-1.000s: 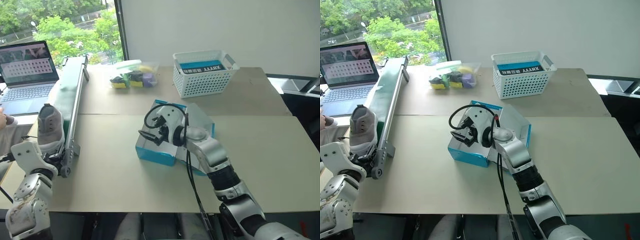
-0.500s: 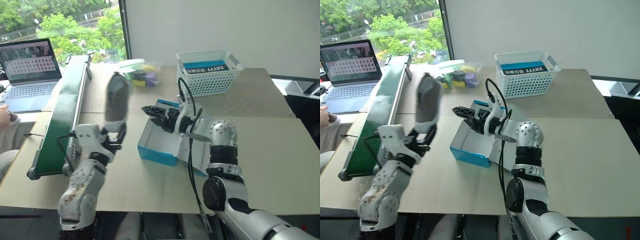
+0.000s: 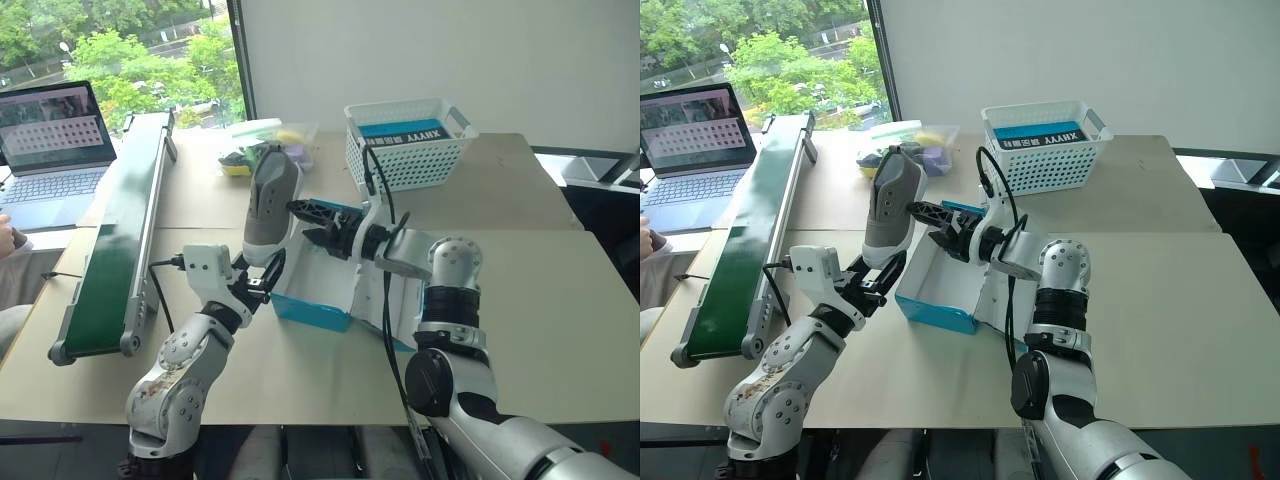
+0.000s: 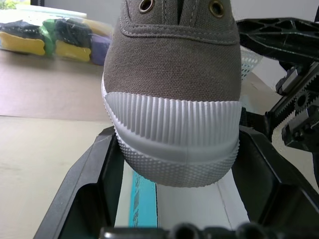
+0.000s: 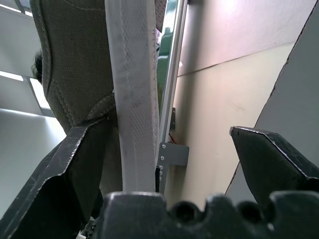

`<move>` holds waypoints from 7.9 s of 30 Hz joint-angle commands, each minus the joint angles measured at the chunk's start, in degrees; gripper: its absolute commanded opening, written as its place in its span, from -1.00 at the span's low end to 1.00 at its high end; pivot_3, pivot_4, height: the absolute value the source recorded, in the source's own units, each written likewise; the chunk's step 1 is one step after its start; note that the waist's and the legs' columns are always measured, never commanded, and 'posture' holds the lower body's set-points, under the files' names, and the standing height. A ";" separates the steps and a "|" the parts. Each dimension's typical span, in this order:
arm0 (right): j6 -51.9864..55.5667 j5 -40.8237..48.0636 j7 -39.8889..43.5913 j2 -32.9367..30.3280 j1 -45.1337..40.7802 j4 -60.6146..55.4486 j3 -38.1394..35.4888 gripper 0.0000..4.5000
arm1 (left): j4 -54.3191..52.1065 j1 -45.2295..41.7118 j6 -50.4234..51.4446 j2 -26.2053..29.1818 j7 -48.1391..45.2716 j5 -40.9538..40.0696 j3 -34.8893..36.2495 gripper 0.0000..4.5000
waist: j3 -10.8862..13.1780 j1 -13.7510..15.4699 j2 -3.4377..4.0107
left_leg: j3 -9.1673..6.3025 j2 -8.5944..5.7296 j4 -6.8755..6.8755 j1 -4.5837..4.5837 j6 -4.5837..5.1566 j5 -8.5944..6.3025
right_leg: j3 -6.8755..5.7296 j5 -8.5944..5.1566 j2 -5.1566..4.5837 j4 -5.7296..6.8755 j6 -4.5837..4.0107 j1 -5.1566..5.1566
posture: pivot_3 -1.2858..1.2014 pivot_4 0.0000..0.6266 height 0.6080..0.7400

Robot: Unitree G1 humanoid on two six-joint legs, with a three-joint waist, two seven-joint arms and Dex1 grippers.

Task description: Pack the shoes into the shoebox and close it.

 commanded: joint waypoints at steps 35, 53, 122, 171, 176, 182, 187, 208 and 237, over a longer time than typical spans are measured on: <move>-6.36 10.24 -4.55 4.52 -2.00 -3.83 0.94 -1.00 | -2.34 -0.63 -0.46 4.15 -3.01 2.31 -4.76 0.98 | 0.01 0.08 0.01 | 0.00 0.00 -0.02 -0.02 0.00 0.00 | -0.01 0.00 0.00 -0.06 0.00 0.00 | 0.03 -0.52 0.96; 2.21 -0.07 -23.14 -11.53 -6.19 -10.43 6.14 -1.00 | -6.96 8.54 -2.85 24.02 -16.48 3.60 3.38 0.98 | 0.12 0.26 0.19 | 0.01 0.02 -0.10 -0.20 0.01 0.00 | 0.02 0.00 0.00 -0.07 -0.01 -0.26 | 0.03 -0.52 0.96; -45.39 -30.65 40.55 -30.05 16.17 -31.32 48.22 0.39 | 0.65 2.50 6.00 10.16 5.71 12.89 17.82 1.00 | 0.07 -0.12 0.00 | 0.09 0.01 0.25 -0.14 0.00 0.03 | 0.16 0.02 0.04 0.48 0.03 -0.40 | 0.03 -0.52 0.96; -48.95 -43.38 36.06 -18.09 16.85 -21.13 48.69 0.98 | 10.34 6.40 4.49 15.96 -0.33 13.26 27.97 1.00 | 0.07 0.19 -0.02 | -0.01 0.00 0.05 0.26 -0.03 0.01 | 0.08 0.01 -0.04 0.15 0.05 0.09 | 0.03 -0.52 0.96; -48.91 -43.66 35.59 -17.59 16.58 -20.48 48.64 0.98 | 11.02 6.87 4.12 15.56 0.13 13.43 28.87 1.00 | 0.07 0.22 -0.03 | -0.01 0.00 0.06 0.26 -0.03 0.01 | 0.07 0.01 -0.05 0.15 0.05 0.09 | 0.03 -0.52 0.96; -48.88 -43.82 35.42 -17.32 16.63 -20.38 48.70 0.98 | 11.64 7.16 3.53 14.69 0.42 13.09 29.92 1.00 | 0.07 0.21 -0.03 | -0.01 0.00 0.05 0.25 -0.03 0.01 | 0.07 0.01 -0.05 0.14 0.05 0.08 | 0.03 -0.52 0.96; -48.94 -44.00 35.14 -17.13 16.70 -20.52 48.54 0.98 | 12.37 7.43 2.81 14.53 0.44 13.07 30.72 1.00 | 0.06 0.18 -0.03 | -0.01 0.00 0.05 0.26 -0.03 0.00 | 0.08 0.01 -0.05 0.15 0.05 0.08 | 0.03 -0.52 0.96; -47.82 -43.62 32.80 -16.33 15.93 -20.22 46.17 0.98 | 14.57 7.74 0.56 13.24 0.69 13.28 30.45 1.00 | 0.06 0.20 -0.04 | -0.01 0.00 0.05 0.25 -0.03 0.00 | 0.08 0.01 -0.06 0.15 0.05 0.08 | 0.03 -0.52 0.96; -35.94 -35.88 25.13 -9.65 10.37 -14.55 34.76 1.00 | 4.98 -1.41 -9.31 8.19 3.65 9.69 25.93 0.04 | 0.10 0.59 -0.32 | -0.05 -0.01 0.04 0.12 -0.04 0.01 | 0.05 0.03 -0.06 0.12 0.02 -0.01 | 0.03 -0.52 0.96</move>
